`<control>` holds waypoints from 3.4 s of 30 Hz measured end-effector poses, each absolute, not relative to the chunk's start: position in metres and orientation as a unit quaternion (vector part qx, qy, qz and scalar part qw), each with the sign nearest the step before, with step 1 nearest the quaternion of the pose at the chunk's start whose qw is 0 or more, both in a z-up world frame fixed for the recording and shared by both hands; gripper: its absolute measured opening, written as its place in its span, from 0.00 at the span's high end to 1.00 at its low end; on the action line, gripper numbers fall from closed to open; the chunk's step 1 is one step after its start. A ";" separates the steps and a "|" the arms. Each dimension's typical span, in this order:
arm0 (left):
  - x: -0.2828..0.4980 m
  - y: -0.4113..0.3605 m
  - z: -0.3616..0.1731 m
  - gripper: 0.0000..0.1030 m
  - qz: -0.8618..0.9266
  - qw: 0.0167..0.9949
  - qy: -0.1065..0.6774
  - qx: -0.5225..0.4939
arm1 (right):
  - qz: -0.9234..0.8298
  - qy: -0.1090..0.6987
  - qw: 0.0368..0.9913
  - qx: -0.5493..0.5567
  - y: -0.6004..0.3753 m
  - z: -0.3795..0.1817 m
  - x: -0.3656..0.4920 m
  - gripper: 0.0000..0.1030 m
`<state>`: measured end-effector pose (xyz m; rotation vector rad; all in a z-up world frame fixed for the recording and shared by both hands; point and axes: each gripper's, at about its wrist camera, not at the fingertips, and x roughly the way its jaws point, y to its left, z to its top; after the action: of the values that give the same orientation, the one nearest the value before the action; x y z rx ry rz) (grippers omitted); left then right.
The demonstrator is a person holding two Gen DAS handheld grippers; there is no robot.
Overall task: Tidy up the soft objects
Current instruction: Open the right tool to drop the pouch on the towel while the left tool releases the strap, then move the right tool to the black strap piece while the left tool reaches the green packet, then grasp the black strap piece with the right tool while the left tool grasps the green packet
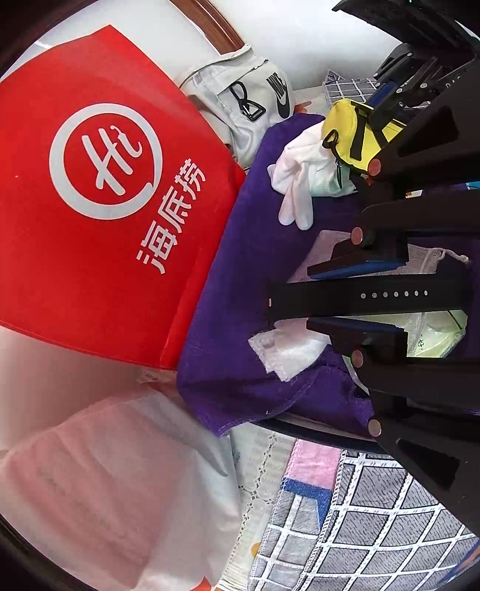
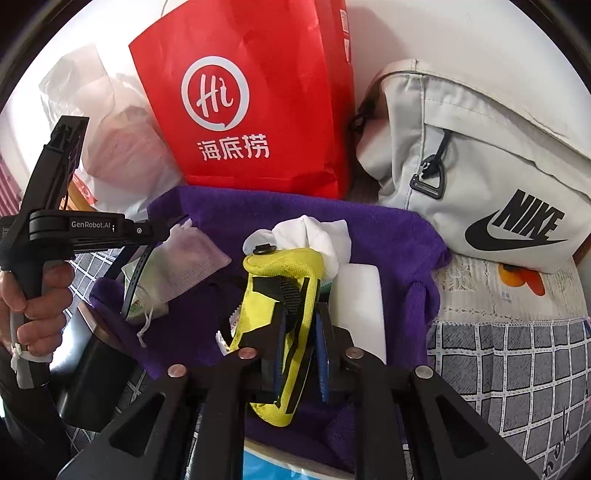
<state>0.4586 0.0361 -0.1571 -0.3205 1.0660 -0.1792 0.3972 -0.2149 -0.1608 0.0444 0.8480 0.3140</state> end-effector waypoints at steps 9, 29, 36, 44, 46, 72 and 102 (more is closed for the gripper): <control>0.449 0.042 -0.143 0.78 -0.076 0.849 0.502 -0.147 | 0.143 0.410 0.900 0.032 -0.222 -0.148 0.390 0.64; 0.329 0.053 -0.081 0.68 -0.055 0.862 0.485 -0.139 | 0.155 0.352 0.923 0.033 -0.203 -0.085 0.266 0.51; 0.262 0.065 -0.094 0.62 -0.034 0.862 0.491 -0.125 | 0.182 0.389 0.901 0.058 -0.197 -0.101 0.213 0.51; 0.206 0.083 -0.125 0.62 -0.027 0.852 0.503 -0.140 | 0.207 0.435 0.874 0.055 -0.165 -0.138 0.154 0.51; 0.198 0.085 -0.132 0.62 -0.032 0.848 0.509 -0.141 | 0.206 0.448 0.869 0.047 -0.155 -0.150 0.144 0.51; 0.156 0.141 -0.178 0.62 -0.059 0.830 0.521 -0.191 | 0.134 0.512 0.843 0.096 -0.104 -0.216 0.161 0.52; 0.156 0.109 -0.188 0.62 -0.060 0.818 0.546 -0.168 | 0.147 0.483 0.863 -0.013 -0.142 -0.218 0.125 0.84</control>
<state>0.1563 0.1095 -0.1881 -0.3579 1.1639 -0.1278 0.1246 -0.1415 -0.2183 -0.0274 1.0117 0.3080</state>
